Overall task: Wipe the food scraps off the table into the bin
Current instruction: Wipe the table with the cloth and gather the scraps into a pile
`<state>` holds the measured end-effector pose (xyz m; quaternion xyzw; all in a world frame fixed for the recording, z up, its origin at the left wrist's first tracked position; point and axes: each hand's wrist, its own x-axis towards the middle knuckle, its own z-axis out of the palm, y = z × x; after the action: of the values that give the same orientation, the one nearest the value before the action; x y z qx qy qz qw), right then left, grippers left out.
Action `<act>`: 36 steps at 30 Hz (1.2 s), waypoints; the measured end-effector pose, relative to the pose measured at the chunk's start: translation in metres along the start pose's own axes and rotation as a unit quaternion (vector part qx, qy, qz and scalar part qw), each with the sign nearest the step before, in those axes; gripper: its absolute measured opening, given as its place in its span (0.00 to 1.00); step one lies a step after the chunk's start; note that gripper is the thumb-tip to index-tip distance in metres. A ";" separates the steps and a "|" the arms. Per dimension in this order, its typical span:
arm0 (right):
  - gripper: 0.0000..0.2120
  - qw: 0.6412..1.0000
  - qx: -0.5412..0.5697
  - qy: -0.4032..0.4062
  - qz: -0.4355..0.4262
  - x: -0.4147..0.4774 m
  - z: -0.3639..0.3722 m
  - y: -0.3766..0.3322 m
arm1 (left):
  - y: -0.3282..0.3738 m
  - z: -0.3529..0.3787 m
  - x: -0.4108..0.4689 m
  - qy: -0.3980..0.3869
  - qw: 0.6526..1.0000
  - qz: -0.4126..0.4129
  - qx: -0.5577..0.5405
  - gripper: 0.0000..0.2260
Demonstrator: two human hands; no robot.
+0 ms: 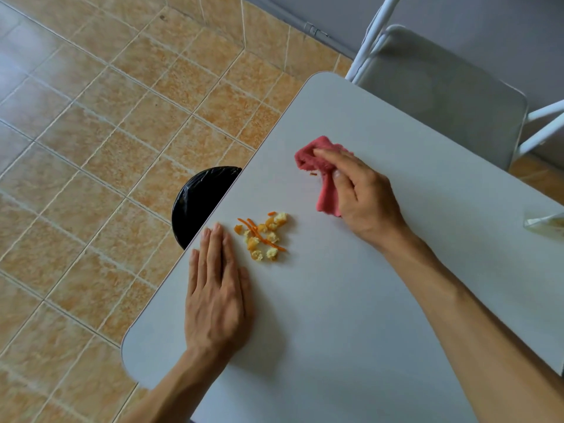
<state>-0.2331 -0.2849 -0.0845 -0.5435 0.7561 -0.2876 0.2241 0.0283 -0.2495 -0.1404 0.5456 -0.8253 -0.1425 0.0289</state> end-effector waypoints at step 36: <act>0.19 0.993 -0.084 0.077 0.029 -0.011 0.022 0.036 | 0.000 -0.001 0.000 0.003 1.000 -0.002 -0.014 0.27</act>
<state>-0.2404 -0.2697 -0.1251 -0.5143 0.8083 -0.2573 0.1267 0.0283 -0.2502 -0.1395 0.5472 -0.8222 -0.1523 0.0383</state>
